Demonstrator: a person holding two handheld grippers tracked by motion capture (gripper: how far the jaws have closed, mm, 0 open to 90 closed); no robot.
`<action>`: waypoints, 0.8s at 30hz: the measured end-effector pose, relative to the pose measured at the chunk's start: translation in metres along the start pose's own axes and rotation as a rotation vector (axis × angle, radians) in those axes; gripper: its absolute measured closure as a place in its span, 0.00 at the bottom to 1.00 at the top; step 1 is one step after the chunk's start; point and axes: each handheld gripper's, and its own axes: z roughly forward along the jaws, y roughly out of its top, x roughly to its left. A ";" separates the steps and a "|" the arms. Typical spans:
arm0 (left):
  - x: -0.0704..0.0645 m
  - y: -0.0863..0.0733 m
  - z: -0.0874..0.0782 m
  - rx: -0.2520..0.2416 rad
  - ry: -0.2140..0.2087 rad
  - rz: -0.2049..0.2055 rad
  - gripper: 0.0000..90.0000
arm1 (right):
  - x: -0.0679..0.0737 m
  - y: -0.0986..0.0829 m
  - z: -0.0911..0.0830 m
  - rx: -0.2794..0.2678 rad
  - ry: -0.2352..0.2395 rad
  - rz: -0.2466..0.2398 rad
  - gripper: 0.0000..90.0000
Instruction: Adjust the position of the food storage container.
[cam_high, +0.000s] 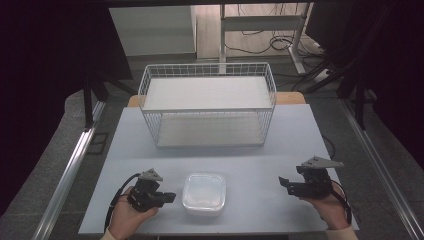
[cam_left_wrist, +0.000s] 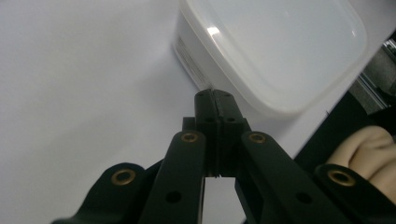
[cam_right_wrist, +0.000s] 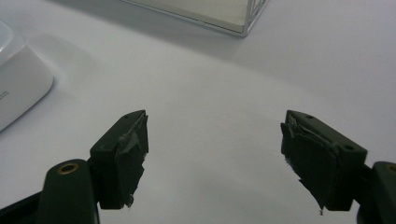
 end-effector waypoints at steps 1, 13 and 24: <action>-0.002 -0.003 0.001 0.005 -0.011 -0.002 1.00 | 0.000 0.000 0.001 0.002 0.001 -0.002 0.26; -0.022 -0.002 0.036 0.101 -0.075 0.061 1.00 | 0.002 0.000 0.003 0.009 0.003 -0.006 0.26; -0.012 0.012 0.039 0.076 -0.056 0.041 1.00 | 0.001 0.000 0.002 0.006 0.001 -0.008 0.26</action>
